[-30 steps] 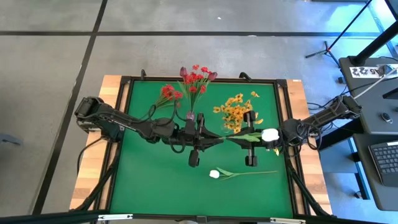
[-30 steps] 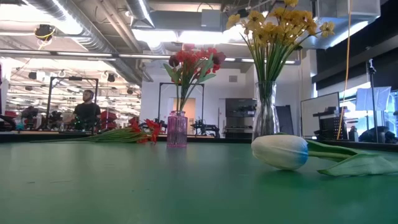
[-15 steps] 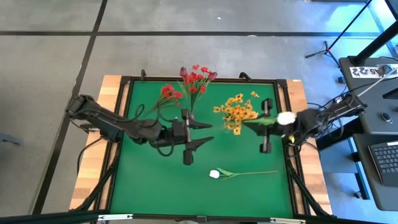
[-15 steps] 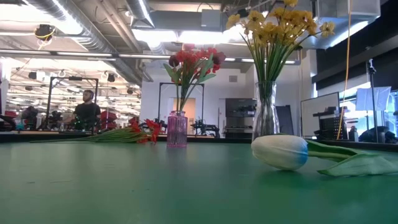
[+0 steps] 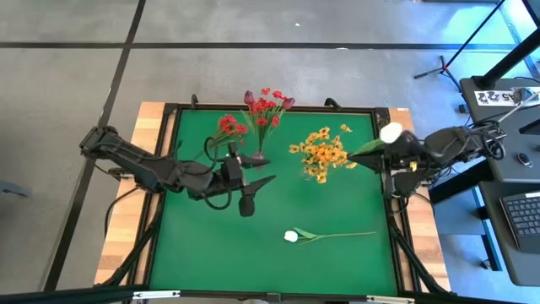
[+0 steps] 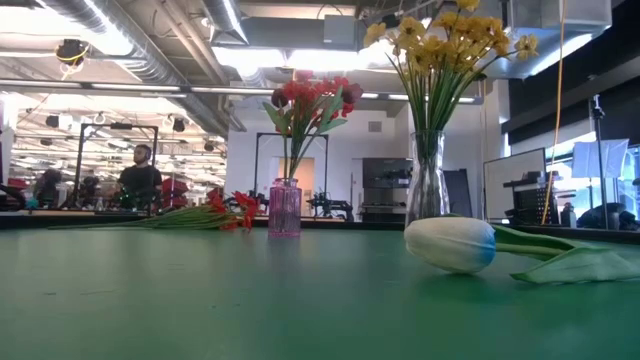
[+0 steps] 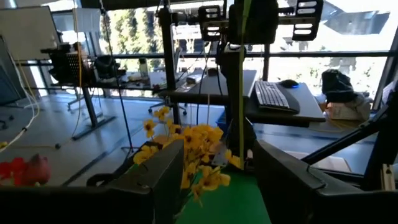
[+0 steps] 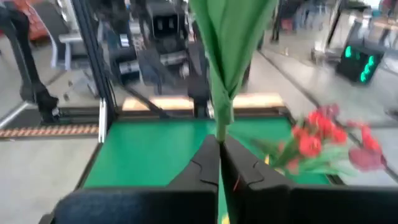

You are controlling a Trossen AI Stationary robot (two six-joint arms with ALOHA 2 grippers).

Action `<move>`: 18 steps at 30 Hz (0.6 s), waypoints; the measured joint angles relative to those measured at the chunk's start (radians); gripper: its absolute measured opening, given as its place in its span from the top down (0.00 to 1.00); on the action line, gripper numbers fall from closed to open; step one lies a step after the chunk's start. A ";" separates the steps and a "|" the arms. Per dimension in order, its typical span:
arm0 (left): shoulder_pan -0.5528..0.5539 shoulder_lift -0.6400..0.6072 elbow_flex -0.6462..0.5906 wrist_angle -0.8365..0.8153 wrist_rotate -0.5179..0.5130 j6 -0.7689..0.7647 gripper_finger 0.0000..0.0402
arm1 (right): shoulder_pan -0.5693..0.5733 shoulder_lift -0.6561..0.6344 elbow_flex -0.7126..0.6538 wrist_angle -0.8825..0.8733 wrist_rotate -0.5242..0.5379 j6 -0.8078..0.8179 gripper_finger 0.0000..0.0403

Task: Sort flowers into vase by color
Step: Put the bottom white tulips into the transparent vase

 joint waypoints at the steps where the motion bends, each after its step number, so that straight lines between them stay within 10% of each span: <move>1: 0.000 -0.005 0.000 -0.017 -0.001 -0.017 0.53 | 0.000 0.011 0.019 -0.049 0.000 0.021 1.00; 18: -0.016 -0.015 0.000 -0.094 -0.098 -0.028 0.53 | 0.001 0.064 0.047 -0.399 0.108 0.246 1.00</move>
